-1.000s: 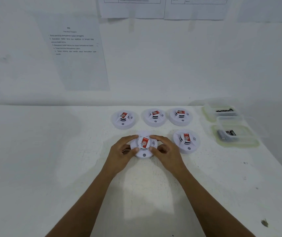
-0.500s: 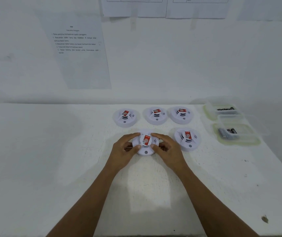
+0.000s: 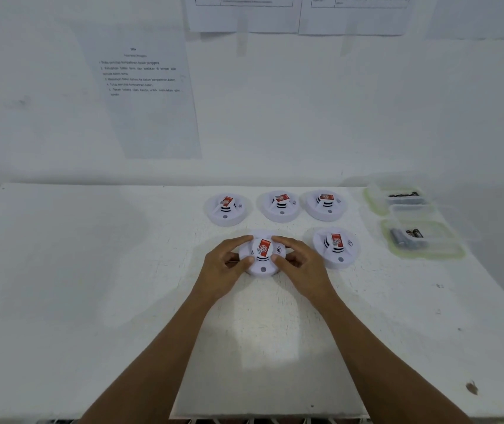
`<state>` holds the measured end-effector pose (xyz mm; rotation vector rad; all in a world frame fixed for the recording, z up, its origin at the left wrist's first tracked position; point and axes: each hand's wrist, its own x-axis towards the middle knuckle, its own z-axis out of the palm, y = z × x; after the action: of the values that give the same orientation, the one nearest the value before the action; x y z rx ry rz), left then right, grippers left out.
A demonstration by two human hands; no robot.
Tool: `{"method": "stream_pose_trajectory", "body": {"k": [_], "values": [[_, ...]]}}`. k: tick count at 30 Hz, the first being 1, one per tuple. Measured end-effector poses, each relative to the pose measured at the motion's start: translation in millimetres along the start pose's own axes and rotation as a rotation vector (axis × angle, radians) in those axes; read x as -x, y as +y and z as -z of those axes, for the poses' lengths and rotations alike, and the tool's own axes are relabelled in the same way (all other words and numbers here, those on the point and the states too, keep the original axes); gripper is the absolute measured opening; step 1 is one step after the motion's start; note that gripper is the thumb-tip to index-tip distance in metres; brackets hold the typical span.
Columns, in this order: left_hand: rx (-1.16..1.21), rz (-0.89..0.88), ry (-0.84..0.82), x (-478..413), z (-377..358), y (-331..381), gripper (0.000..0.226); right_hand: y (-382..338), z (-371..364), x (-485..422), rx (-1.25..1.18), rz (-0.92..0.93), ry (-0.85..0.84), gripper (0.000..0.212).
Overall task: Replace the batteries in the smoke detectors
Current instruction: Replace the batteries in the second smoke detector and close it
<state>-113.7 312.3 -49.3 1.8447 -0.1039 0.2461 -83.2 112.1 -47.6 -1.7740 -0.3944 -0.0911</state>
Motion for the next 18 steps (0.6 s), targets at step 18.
{"method": "stream_pose_trajectory", "body": {"k": [18], "values": [[-0.036,-0.009,0.004,-1.0,-1.7,0.8,0.045,1.1,0.2,-0.3,0.031,-0.011,0.004,0.038]]}}
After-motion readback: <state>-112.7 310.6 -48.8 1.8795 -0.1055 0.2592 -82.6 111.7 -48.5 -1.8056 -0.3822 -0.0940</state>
